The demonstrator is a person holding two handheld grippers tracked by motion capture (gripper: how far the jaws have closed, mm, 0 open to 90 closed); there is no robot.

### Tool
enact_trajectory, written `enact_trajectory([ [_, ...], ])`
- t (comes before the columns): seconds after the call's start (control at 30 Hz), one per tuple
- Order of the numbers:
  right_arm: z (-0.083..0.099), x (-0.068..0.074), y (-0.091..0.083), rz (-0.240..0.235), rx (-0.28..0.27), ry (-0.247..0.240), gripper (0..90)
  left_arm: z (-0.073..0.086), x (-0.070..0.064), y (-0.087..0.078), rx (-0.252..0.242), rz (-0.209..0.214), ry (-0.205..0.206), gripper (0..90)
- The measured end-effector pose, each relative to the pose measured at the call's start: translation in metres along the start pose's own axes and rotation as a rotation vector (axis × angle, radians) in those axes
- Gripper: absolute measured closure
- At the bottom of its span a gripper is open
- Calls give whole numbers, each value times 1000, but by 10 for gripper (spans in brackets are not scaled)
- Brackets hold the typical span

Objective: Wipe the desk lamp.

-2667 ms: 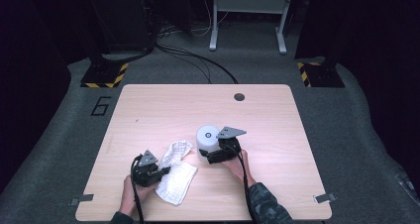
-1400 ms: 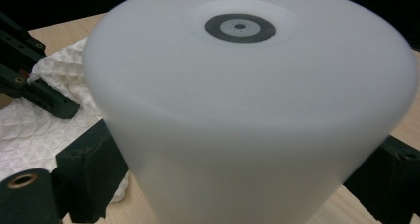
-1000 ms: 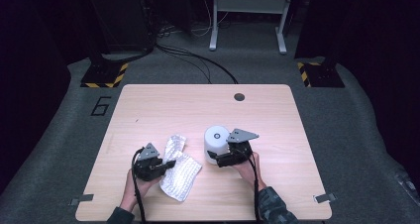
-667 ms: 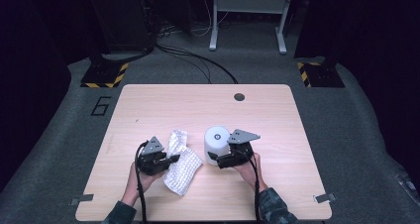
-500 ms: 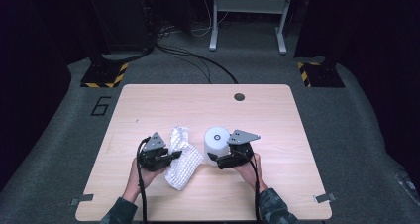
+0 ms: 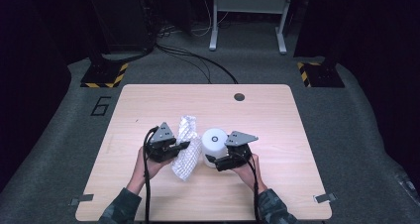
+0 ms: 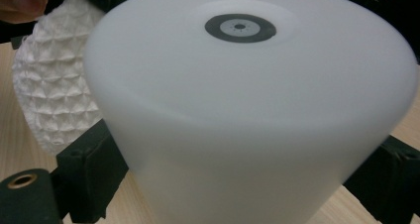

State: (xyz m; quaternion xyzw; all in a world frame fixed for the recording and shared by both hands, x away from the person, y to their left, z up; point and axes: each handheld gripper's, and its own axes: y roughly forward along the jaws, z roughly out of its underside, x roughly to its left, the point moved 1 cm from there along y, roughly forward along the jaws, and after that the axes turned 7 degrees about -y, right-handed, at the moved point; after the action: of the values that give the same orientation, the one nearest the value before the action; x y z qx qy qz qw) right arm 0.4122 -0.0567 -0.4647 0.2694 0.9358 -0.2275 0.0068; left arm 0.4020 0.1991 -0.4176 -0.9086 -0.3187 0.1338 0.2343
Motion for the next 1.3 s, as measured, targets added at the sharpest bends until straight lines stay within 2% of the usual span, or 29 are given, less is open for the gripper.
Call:
enact_trajectory([
  [0.03,0,1,0,-4,1,1,80,-3,-1,0,-9,2,-7,798],
  [0.1,0,2,1,-6,1,2,80,-8,-1,0,-22,0,8,798],
  [0.13,0,3,1,-7,4,4,80,-10,-1,-1,-10,11,10,798],
  [0.17,0,3,1,-11,2,-2,80,-11,-2,0,-28,8,6,798],
  [0.27,-1,4,2,-19,4,-13,80,-14,-2,1,-25,19,6,798],
  [0.37,-1,7,4,-28,4,-13,80,-16,-2,1,-37,31,-8,798],
  [0.4,0,8,4,-29,8,-10,80,-17,-2,2,-50,20,-11,798],
  [0.43,0,8,6,-31,6,-23,80,-18,-2,2,-55,30,-16,798],
  [0.47,1,9,7,-35,12,-15,80,-19,-2,2,-69,30,-27,799],
  [0.53,2,10,9,-38,16,-27,81,-22,-2,1,-73,36,-27,800],
  [0.6,3,11,9,-46,17,-30,80,-23,-2,1,-64,44,-19,800],
  [0.63,2,12,9,-34,14,-12,81,-23,-3,2,-65,45,-20,800],
  [0.67,2,10,9,-39,9,-25,80,-23,-3,2,-57,52,-7,800],
  [0.73,2,10,7,-40,3,-19,80,-22,-4,3,-50,58,-1,801],
  [0.77,2,10,7,-40,0,-18,80,-21,-4,3,-39,76,3,801],
  [0.8,2,10,6,-41,-3,-8,80,-20,-5,4,-45,75,0,802],
  [0.83,2,8,5,-45,-12,-19,80,-19,-5,4,-34,86,6,802],
  [1.0,0,7,1,-45,-28,-13,81,-12,-7,9,-13,118,25,803],
  [1.13,-2,4,-1,-48,-39,-14,80,-6,-9,12,-3,131,44,803],
  [1.17,-2,4,-2,-49,-41,-8,81,-5,-8,12,15,136,55,803],
  [1.3,-3,2,-3,-52,-42,-8,80,2,-10,16,31,143,61,803],
])
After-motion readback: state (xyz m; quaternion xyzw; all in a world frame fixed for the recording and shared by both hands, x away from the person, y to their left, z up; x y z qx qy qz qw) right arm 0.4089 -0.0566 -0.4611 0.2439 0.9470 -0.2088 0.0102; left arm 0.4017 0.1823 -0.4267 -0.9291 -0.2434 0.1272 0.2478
